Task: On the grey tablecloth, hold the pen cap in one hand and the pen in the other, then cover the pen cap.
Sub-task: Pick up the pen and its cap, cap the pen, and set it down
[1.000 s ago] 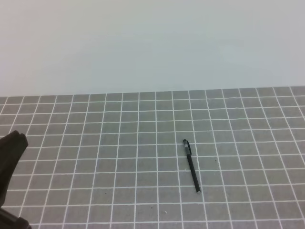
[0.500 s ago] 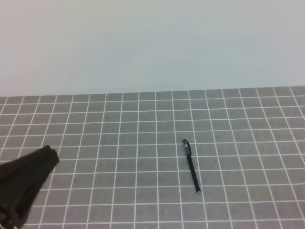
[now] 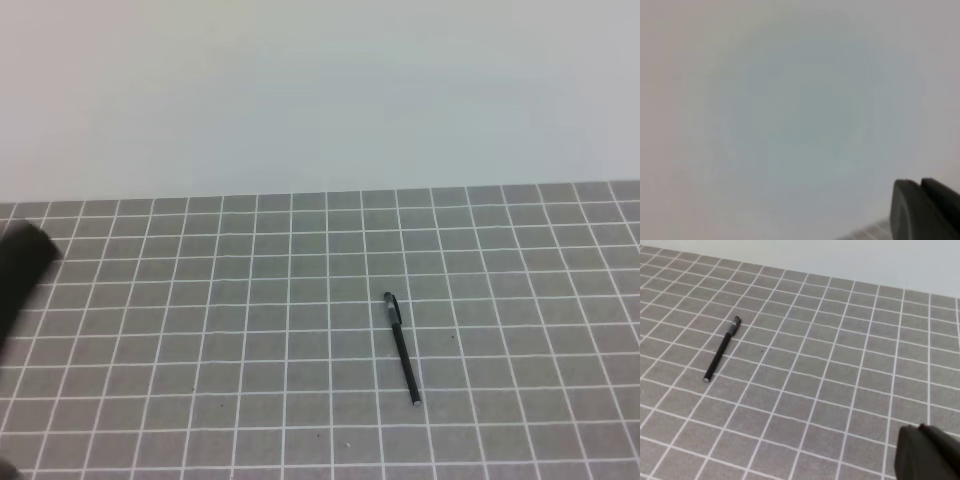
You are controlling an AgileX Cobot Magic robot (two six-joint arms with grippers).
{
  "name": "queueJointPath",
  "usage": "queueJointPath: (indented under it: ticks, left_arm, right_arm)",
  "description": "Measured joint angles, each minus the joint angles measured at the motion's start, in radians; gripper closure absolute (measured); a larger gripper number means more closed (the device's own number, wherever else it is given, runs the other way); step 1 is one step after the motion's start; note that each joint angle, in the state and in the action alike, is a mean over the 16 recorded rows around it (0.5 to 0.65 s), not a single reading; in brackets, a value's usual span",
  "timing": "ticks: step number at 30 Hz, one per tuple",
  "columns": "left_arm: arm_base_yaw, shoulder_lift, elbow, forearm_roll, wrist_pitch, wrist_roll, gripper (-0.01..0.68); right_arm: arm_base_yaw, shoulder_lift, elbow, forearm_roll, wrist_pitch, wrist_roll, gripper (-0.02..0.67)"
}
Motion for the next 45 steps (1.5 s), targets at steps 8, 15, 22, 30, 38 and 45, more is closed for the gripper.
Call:
queueJointPath:
  ticks: [8, 15, 22, 30, 38, 45]
  left_arm:
    - [0.017, 0.001, -0.044, 0.188, -0.155, -0.175, 0.674]
    - [0.138, 0.015, -0.047, 0.404, -0.156, -0.373, 0.674]
    - [0.419, 0.032, -0.021, 0.725, 0.014, -0.751, 0.674]
    - [0.774, 0.005, 0.077, 1.232, 0.203, -1.38, 0.674]
    - [0.935, -0.11, 0.242, 1.524, 0.265, -1.661, 0.674]
    - [0.95, -0.248, 0.397, 1.541, 0.312, -1.637, 0.674]
  right_arm:
    - [0.0, 0.0, 0.0, 0.0, -0.002, 0.0, 0.645]
    - [0.0, 0.0, 0.0, 0.001, 0.001, 0.0, 0.645]
    - [0.0, -0.001, 0.001, 0.001, 0.003, 0.0, 0.645]
    - [0.0, -0.001, 0.0, -0.002, 0.01, 0.0, 0.645]
    - [0.0, -0.001, 0.0, -0.001, 0.017, 0.0, 0.645]
    - [0.0, -0.001, 0.0, -0.001, 0.019, 0.0, 0.645]
